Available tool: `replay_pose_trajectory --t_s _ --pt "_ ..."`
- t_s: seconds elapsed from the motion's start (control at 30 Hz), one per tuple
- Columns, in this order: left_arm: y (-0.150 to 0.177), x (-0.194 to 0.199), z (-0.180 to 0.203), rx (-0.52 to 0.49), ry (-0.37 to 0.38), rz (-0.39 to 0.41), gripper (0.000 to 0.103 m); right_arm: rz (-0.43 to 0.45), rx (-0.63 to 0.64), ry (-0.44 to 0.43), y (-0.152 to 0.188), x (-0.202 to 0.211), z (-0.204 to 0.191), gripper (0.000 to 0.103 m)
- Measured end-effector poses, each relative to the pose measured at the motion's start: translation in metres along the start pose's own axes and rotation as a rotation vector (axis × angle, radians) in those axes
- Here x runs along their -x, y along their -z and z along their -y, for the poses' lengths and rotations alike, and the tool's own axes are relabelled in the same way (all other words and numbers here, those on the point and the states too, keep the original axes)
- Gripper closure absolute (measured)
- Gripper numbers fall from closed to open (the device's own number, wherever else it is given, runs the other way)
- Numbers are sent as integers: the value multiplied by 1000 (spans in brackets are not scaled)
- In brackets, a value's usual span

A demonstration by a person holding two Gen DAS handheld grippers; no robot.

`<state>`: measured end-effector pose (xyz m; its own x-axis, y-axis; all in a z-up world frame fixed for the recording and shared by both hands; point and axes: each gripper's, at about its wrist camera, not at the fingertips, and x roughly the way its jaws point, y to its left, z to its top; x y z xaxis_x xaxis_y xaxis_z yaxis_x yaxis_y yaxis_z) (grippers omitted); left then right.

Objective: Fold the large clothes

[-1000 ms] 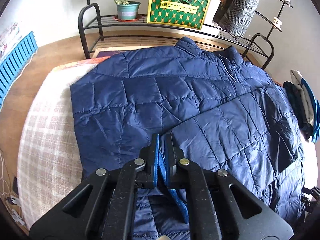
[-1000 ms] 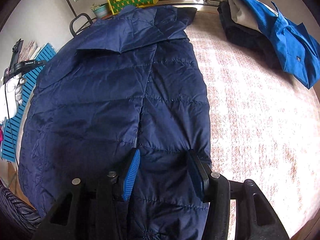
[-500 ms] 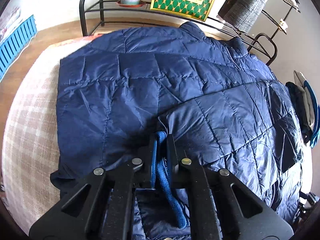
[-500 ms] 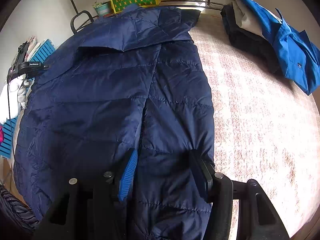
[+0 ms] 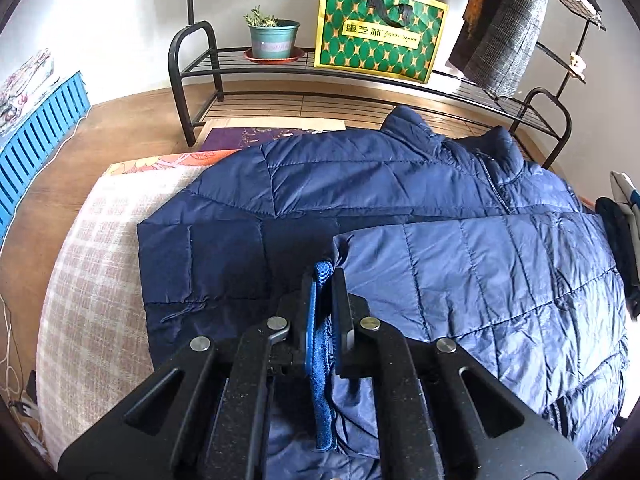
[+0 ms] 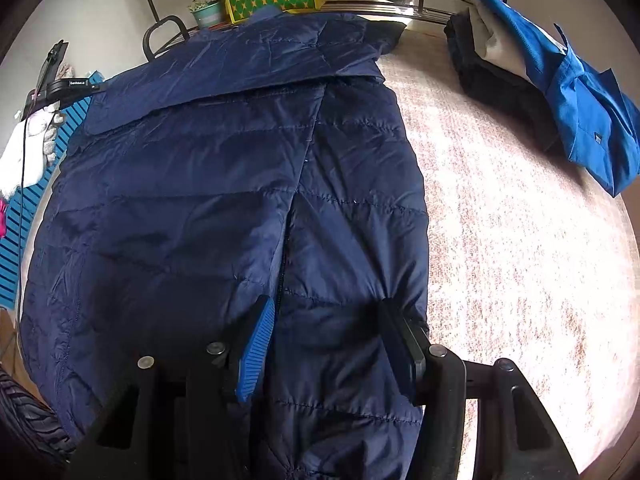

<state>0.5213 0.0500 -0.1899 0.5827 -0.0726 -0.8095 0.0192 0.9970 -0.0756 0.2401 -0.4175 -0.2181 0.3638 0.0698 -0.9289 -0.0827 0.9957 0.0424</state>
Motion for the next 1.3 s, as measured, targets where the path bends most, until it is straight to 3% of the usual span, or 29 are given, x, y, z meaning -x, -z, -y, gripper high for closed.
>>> replay_pose_trajectory --t_s 0.17,0.23,0.27,0.3,0.47,0.57,0.67,0.77,0.9,1.0,1.13,1.3 --pt "3 -23 -8 14 -8 -20 96 -5 29 24 1 -1 -7 45" --pt "3 -20 -12 22 -4 -32 88 -12 30 24 1 -1 -9 45" --pt "3 -14 -15 31 -3 -33 77 -14 29 24 1 -1 -9 45" --pt "3 -4 -19 38 4 -26 67 -16 30 26 1 -1 -10 45" --pt "19 74 -40 24 62 23 48 -22 4 -4 2 9 -6 48" --pt "47 128 -57 31 96 34 38 -6 -5 -32 9 27 -1 49" --pt "88 171 -73 45 121 -1 37 26 -25 -63 21 50 3 40" --pt "140 199 -82 53 139 -60 37 52 -79 -104 37 67 12 38" --pt "213 211 -100 142 181 -162 37 36 -160 -162 64 72 31 37" --pt "261 213 -114 200 172 -216 37 6 -202 -173 83 69 44 37" --pt "303 207 -128 262 172 -274 37 -36 -168 -111 102 68 47 38" --pt "324 203 -124 264 192 -300 37 -92 -121 -82 125 68 42 45"
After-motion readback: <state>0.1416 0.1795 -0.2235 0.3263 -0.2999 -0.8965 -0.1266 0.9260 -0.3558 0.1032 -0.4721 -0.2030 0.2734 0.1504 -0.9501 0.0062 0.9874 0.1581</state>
